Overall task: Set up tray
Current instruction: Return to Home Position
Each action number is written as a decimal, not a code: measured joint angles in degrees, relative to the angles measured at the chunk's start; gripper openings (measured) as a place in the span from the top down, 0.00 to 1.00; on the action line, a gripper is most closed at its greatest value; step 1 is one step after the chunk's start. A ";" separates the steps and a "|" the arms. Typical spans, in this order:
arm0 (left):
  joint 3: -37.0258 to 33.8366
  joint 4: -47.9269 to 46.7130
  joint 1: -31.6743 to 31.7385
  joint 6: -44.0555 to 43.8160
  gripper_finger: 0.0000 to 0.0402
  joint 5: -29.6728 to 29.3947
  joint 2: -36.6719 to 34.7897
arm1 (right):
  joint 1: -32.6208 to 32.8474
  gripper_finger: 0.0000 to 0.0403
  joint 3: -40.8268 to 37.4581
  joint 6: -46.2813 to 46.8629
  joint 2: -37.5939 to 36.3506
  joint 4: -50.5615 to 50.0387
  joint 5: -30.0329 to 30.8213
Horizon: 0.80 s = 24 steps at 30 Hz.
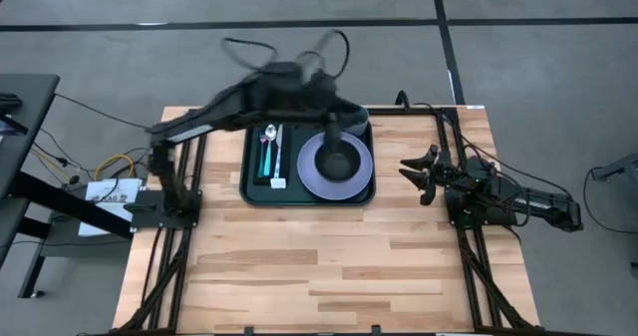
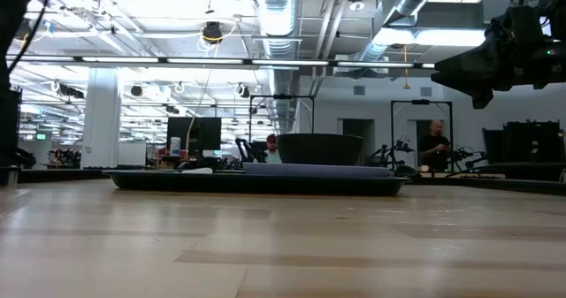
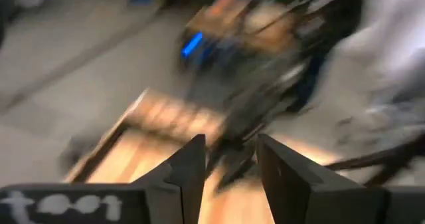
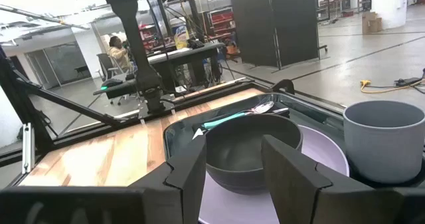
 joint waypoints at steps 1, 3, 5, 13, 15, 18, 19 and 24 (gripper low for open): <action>-0.34 1.91 -0.57 1.82 0.70 1.96 -2.09 | 0.00 0.66 -0.02 -0.02 0.02 0.00 0.00; -0.46 0.22 -1.62 4.14 0.70 2.56 -5.50 | 0.00 0.66 -0.02 -0.02 0.00 0.00 -0.02; -0.46 -4.13 -2.28 6.72 0.70 2.39 -8.64 | 0.00 0.66 -0.02 -0.02 -0.01 0.06 0.00; -6.50 -22.62 -8.99 17.02 0.70 9.39 -20.18 | 0.02 0.66 0.00 -0.02 0.00 0.09 0.04; -12.65 -22.18 -10.36 19.64 0.70 14.02 -24.84 | 0.02 0.66 0.00 0.00 0.00 0.09 0.01; -25.15 -19.22 -11.35 20.75 0.70 17.66 -33.93 | 0.02 0.66 -0.02 -0.02 0.00 0.09 0.02; -29.66 -17.93 -11.37 20.41 0.70 17.43 -37.38 | 0.02 0.66 -0.02 -0.02 0.02 0.11 0.02; -50.89 -9.00 -11.32 14.35 0.70 8.39 -53.98 | 0.02 0.66 -0.02 0.00 0.01 0.11 0.02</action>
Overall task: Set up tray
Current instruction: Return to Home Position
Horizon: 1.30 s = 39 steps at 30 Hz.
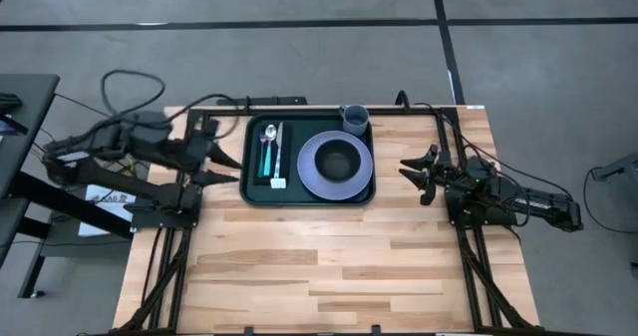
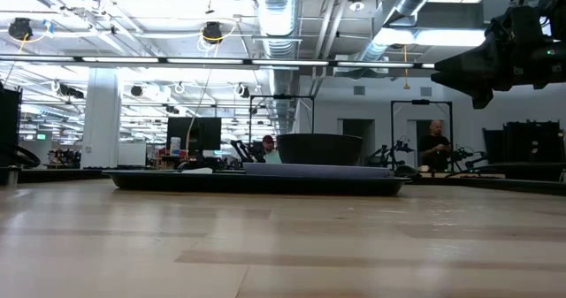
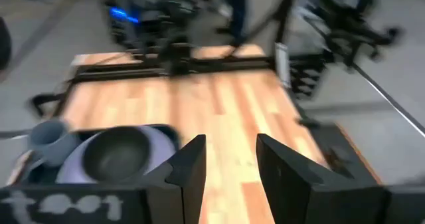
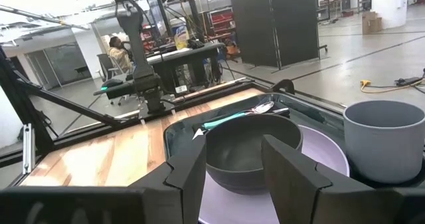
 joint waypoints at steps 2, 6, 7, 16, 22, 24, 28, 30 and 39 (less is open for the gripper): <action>-7.85 4.26 0.00 -3.18 0.70 -4.13 -6.37 | 0.00 0.66 0.00 -0.01 0.01 0.00 0.00; -22.02 11.29 0.02 -6.41 0.70 -5.61 -17.83 | 0.00 0.66 0.00 -0.02 0.00 0.00 0.00; -25.40 12.42 0.02 -6.91 0.70 -5.59 -20.79 | 0.00 0.66 0.00 -0.02 0.01 0.00 0.00; -51.97 22.80 0.02 -16.52 0.70 -5.90 -41.30 | 0.00 0.66 0.00 -0.02 -0.01 0.00 0.00; -63.20 32.93 0.02 -16.08 0.70 -8.16 -49.47 | 0.00 0.66 0.00 -0.02 0.01 0.02 0.00; -66.06 35.64 0.01 -15.98 0.70 -10.28 -50.95 | 0.00 0.66 0.00 0.00 0.01 0.02 0.00; -71.13 41.69 0.02 -14.83 0.70 -12.17 -52.04 | 0.00 0.66 0.02 -0.01 0.01 0.02 0.00; -72.73 44.44 0.02 -13.67 0.70 -12.30 -51.95 | 0.00 0.66 0.00 -0.02 0.00 0.02 0.00; -78.66 55.81 0.02 -8.76 0.70 -12.94 -51.96 | 0.00 0.66 0.00 -0.02 0.01 0.00 0.00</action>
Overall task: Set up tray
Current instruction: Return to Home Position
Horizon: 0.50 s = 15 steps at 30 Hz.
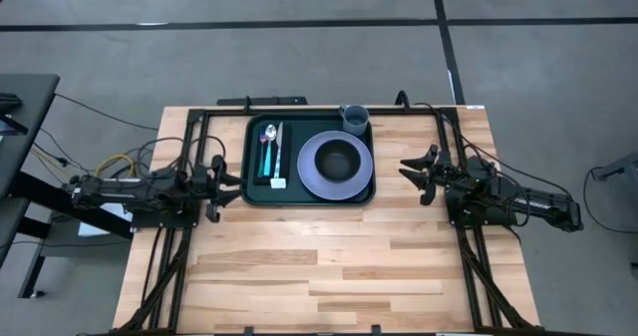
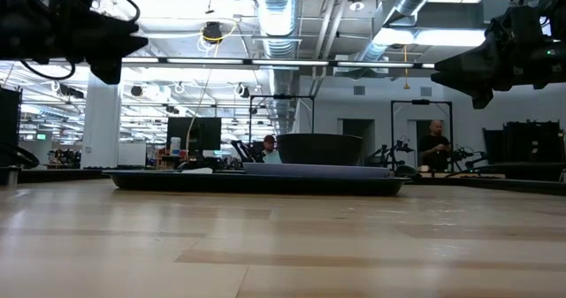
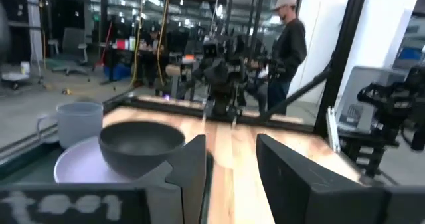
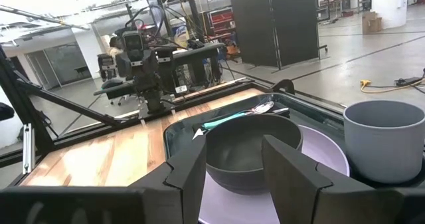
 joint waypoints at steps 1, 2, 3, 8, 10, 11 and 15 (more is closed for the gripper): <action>-0.26 -0.39 0.00 0.29 0.70 0.00 0.00 | 0.00 0.66 0.01 0.01 -0.01 0.00 0.00; -0.34 -0.51 0.00 0.78 0.70 -0.04 0.02 | 0.00 0.66 0.00 0.00 -0.02 0.00 0.00; -0.35 -0.81 0.00 1.51 0.70 -0.07 0.00 | 0.00 0.66 0.00 0.00 -0.02 0.00 0.00; -0.38 -2.57 -0.02 7.50 0.70 -3.98 -0.01 | 0.00 0.66 0.00 0.01 -0.01 0.00 0.00; -0.41 -3.42 0.01 9.46 0.70 -5.52 0.00 | 0.00 0.66 0.00 0.02 -0.01 -0.02 0.00; -0.41 -3.41 0.05 10.17 0.70 -5.61 0.07 | 0.00 0.66 0.01 0.00 0.00 -0.02 -0.01; -0.41 -3.63 0.07 11.18 0.70 -4.47 0.02 | 0.00 0.66 0.00 0.00 0.00 -0.02 0.00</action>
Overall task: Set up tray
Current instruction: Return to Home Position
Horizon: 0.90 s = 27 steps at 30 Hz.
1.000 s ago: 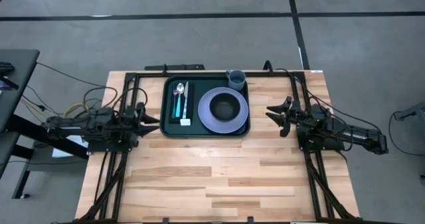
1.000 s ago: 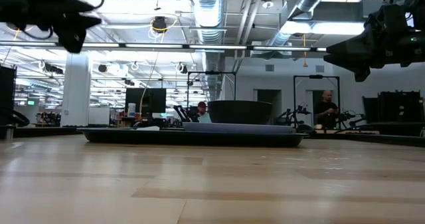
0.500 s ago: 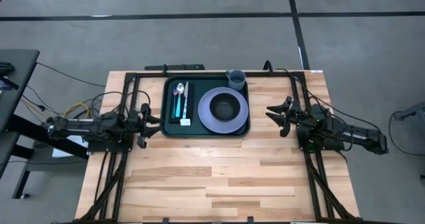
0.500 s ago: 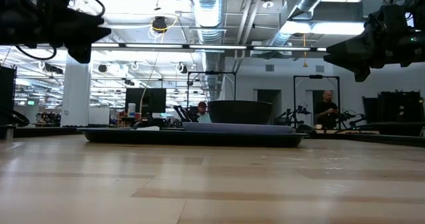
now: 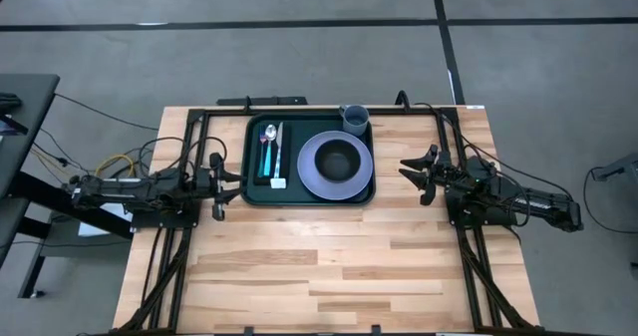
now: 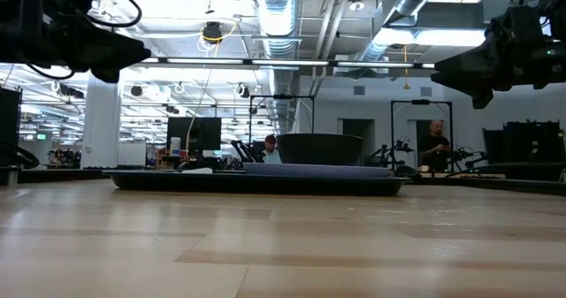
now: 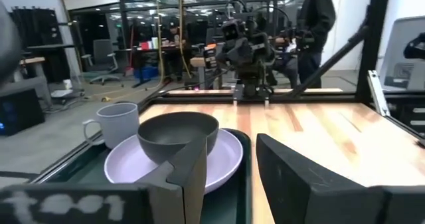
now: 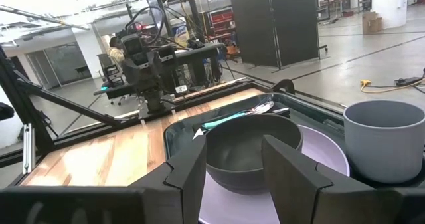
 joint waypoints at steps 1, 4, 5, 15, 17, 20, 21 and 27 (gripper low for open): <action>-0.02 -0.08 0.00 0.01 0.70 0.48 0.00 | 0.00 0.66 0.00 0.02 -0.02 0.00 -0.02; -0.04 -0.11 0.00 0.00 0.70 0.58 0.00 | 0.00 0.66 0.00 0.01 0.00 -0.02 -0.01; -0.04 -0.11 0.00 0.01 0.70 0.40 0.01 | 0.00 0.66 0.00 0.01 0.00 -0.02 -0.02; -0.11 -0.05 0.02 2.14 0.70 -0.51 0.02 | 0.00 0.66 0.02 0.00 -0.01 -0.03 -0.02; -0.11 -0.05 0.02 1.67 0.70 -0.51 0.02 | 0.00 0.66 0.00 0.00 -0.02 -0.04 -0.02; -0.15 -0.05 0.02 1.91 0.70 -0.53 0.02 | 0.00 0.66 0.00 0.02 0.00 -0.04 -0.02; -0.15 -0.05 0.02 1.91 0.70 -0.53 0.02 | 0.00 0.66 0.00 0.00 0.00 -0.04 -0.02; -0.17 -0.05 0.02 1.68 0.70 -0.51 0.02 | 0.00 0.66 0.00 0.00 0.00 -0.04 -0.02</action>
